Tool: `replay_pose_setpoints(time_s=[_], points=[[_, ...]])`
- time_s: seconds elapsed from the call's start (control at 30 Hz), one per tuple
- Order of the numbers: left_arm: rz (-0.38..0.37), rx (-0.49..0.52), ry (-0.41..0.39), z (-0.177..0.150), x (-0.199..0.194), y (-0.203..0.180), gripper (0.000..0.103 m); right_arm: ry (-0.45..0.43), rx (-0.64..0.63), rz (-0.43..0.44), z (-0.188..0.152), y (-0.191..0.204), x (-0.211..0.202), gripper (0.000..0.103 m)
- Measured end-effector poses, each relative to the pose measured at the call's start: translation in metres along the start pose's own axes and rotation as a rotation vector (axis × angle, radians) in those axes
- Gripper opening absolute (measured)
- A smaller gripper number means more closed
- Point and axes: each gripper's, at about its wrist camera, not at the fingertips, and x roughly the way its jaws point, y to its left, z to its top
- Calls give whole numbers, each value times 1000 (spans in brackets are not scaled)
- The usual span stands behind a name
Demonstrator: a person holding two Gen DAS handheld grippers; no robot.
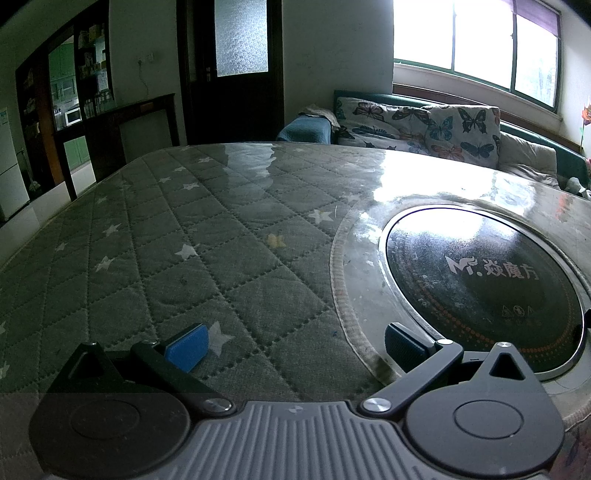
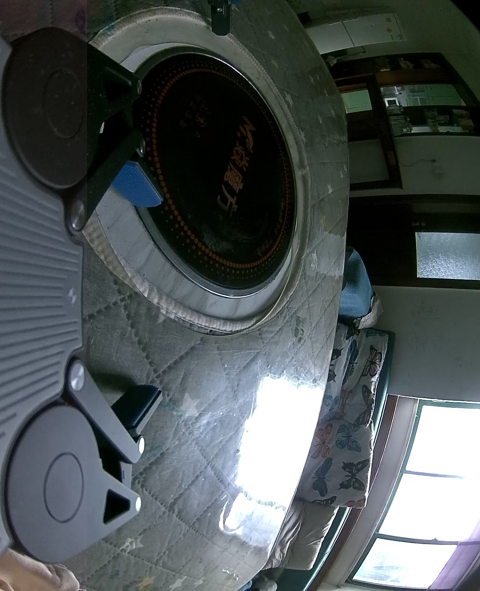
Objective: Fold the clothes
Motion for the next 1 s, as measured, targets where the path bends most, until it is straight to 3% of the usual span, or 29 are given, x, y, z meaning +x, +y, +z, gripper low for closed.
replay_pose_setpoints(time_s=[0.5,1.0], points=[[31,-6,12,-6,-13,-17,103,-1,-5,-2,0,1,0,103],[-81,52,-20,-11,-52,-64,103,-70,-71,-12,-12,8,-40,103]])
